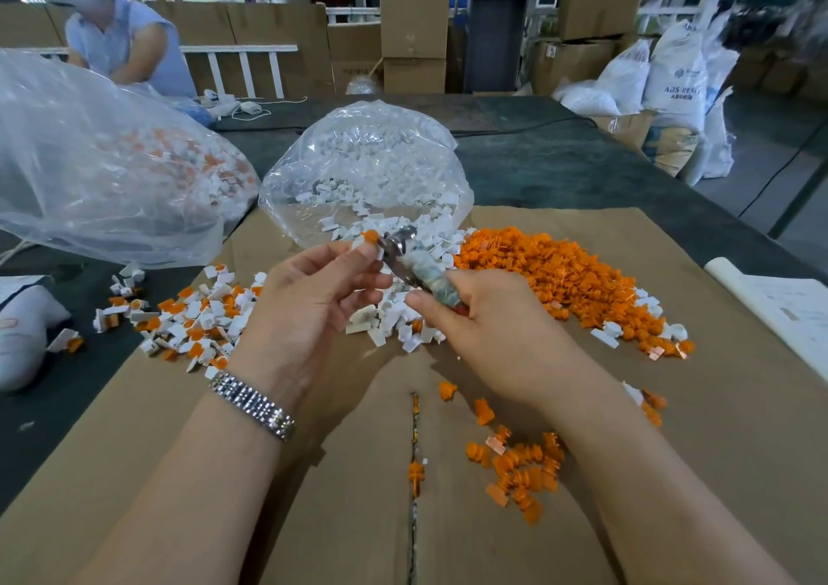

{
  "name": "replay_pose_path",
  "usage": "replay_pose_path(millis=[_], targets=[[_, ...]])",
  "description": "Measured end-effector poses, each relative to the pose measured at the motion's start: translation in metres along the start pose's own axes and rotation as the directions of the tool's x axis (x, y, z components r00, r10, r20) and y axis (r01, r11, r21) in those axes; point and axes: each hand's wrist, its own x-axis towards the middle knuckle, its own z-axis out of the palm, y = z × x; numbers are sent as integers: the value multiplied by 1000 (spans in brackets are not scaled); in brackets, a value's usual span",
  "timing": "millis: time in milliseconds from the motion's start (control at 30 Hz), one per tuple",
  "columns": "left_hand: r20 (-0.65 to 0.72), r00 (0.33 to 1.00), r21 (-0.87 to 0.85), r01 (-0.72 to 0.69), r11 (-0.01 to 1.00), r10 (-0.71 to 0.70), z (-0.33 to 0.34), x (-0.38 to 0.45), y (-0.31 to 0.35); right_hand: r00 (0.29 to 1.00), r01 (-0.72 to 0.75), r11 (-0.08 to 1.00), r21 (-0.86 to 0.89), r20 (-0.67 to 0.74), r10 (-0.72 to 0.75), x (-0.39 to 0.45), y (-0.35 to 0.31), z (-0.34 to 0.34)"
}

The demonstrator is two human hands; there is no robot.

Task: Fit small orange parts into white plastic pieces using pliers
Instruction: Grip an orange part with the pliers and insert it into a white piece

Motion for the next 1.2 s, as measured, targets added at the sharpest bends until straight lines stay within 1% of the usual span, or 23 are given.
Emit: replay_pose_path(millis=[33,167,367,433,500,567,667,867,967,1067,1200], targets=[[5,1000,-4,-9,1000,9,-1,0,1,1000,2,1000,6,10,-2,0,1,1],[31,999,12,10,1000,-11,-5,-1,2,983,-70,997,39,172,63,-4,0,-6],[116,993,48,18,999,-24,-13,0,9,960,-107,990,87,270,80,-5,2,-17],[151,988,69,22,997,-32,-17,0,11,956,-125,989,79,274,99,-6,3,-21],[184,981,127,34,991,-57,-20,0,13,953,-144,986,84,279,115,-6,4,-24],[196,977,174,50,983,-84,-20,0,12,953,-131,989,68,284,107,-6,5,-23],[179,978,211,64,975,-103,-18,-1,11,951,-111,993,43,294,93,-6,2,-19],[146,980,296,90,951,-138,-16,-3,12,949,-122,992,37,297,106,-7,2,-16],[135,979,295,108,949,-153,-14,-3,11,958,-125,991,36,266,111,-6,0,-13],[133,975,306,129,943,-176,-14,-4,10,957,-134,991,27,263,122,-6,1,-12],[119,975,315,139,939,-185,-13,-5,9,956,-149,989,-21,251,149,-3,4,-10]])
